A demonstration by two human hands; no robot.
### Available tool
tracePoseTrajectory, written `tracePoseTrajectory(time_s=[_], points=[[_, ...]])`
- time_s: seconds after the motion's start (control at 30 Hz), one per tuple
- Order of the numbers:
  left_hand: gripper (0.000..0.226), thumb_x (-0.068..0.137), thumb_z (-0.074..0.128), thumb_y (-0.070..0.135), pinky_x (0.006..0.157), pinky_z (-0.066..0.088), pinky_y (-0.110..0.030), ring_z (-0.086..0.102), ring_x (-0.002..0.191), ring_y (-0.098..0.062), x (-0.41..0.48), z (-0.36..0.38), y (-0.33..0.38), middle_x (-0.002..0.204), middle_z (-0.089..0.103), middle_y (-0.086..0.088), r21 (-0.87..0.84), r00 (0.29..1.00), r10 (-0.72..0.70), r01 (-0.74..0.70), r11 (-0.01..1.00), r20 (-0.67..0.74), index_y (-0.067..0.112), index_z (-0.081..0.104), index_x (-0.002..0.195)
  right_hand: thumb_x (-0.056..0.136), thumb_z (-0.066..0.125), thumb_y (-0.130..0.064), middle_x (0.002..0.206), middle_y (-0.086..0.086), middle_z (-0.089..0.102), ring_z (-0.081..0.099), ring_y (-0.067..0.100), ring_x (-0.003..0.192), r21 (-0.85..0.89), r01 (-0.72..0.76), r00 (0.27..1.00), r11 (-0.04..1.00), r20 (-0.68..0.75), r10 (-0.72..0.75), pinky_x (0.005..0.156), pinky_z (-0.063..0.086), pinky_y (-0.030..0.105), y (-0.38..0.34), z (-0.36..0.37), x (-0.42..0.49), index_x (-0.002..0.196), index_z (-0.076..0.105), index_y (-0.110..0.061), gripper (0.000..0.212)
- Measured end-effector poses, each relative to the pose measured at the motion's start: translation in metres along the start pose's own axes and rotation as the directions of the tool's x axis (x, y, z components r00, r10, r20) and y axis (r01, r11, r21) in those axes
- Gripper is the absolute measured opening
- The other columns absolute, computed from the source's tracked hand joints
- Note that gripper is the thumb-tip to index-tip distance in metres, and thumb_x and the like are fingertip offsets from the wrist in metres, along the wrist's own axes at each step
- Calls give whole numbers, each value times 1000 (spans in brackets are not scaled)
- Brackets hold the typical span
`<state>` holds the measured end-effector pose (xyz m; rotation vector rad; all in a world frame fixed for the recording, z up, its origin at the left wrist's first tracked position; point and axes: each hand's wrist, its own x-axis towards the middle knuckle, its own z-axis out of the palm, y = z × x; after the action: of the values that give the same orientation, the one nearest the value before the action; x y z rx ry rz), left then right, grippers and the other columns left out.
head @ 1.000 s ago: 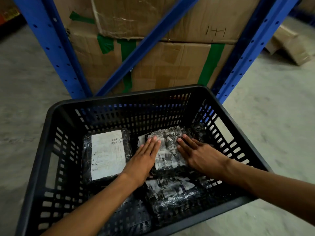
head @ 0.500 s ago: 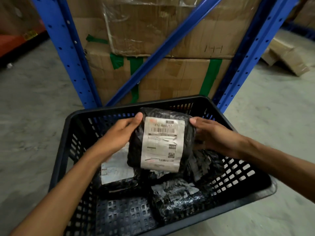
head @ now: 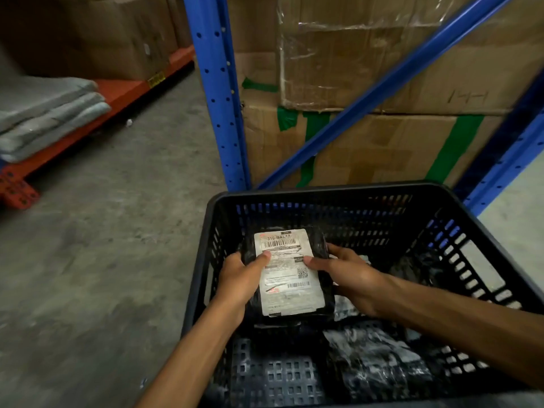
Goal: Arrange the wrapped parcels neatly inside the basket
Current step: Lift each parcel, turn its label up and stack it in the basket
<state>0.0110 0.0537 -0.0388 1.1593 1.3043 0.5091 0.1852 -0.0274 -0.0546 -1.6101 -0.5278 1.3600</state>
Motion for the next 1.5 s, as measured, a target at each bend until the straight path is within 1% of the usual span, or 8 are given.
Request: tracePoseTrajectory(time_s=[0.17, 0.3, 0.4, 0.5, 0.7, 0.87, 1.0, 1.5], points=[[56, 91, 65, 23, 99, 52, -39, 65, 116, -28, 33, 0, 5, 127, 68, -10, 463, 953, 215, -95, 881, -214, 10, 50, 143, 98, 58, -23, 113, -3, 76, 73, 13, 97, -110, -4, 996, 994, 92, 14, 75, 60, 27, -4, 22, 31, 135, 54, -22, 37], [57, 95, 57, 19, 98, 50, -39, 56, 123, -28, 42, 19, -10, 135, 55, -11, 756, 934, 313, -79, 650, -171, 13, 39, 148, 103, 48, -20, 150, 6, 47, 49, 10, 120, -350, 85, 990, 933, 135, -39, 83, 40, 4, 12, 38, 46, 150, -27, -9, 89], [62, 95, 54, 19, 102, 49, -40, 52, 127, -30, 42, 22, -15, 141, 50, -14, 803, 934, 323, -74, 592, -153, 10, 32, 152, 102, 49, -22, 144, -15, 43, 48, 0, 111, -391, 146, 974, 909, 218, -63, 73, 41, -4, 12, 30, 54, 152, -21, -16, 86], [62, 93, 55, 16, 117, 34, -36, 39, 141, -30, 34, 21, -13, 153, 40, -16, 852, 880, 467, -176, 492, -87, 10, 37, 151, 99, 46, -47, 154, -10, 38, 44, 8, 129, -506, 121, 984, 854, 177, -35, 97, 38, 12, 5, 10, 52, 157, -1, -31, 76], [58, 93, 54, 13, 117, 26, -22, 38, 142, -17, -3, 75, -4, 153, 41, -4, 622, 688, 622, -683, 383, 373, 12, 43, 150, 101, 46, -36, 159, 10, 36, 50, 29, 133, -938, 250, 951, 242, 190, -246, 102, 41, 30, 15, -84, 18, 158, 13, -23, 67], [70, 88, 55, 2, 114, 37, -38, 37, 137, -34, -10, 128, -32, 147, 43, -22, 754, 786, 191, -618, 222, 588, -2, 27, 152, 94, 53, -32, 166, 13, 10, 18, 26, 152, -965, 198, 968, -173, 221, -122, 120, 26, 37, 45, -141, -1, 158, 8, -15, 80], [89, 88, 58, -3, 125, 8, -47, -3, 151, -46, 6, 149, -52, 162, -2, -34, 856, 856, -20, -516, -33, 516, -10, -1, 154, 93, 51, -44, 166, 18, -1, 1, 31, 153, -843, 254, 950, -474, 308, -40, 124, -1, 41, 67, -137, 11, 157, -2, -6, 92], [84, 92, 50, -7, 123, 8, -54, -11, 146, -55, 36, 165, -105, 154, -16, -44, 816, 856, 58, -466, -342, 513, -20, -12, 147, 103, 25, 2, 156, 40, 2, -4, 57, 143, -900, 89, 971, -427, 175, -165, 117, 14, 57, 112, -96, 43, 143, -7, 19, 54]])
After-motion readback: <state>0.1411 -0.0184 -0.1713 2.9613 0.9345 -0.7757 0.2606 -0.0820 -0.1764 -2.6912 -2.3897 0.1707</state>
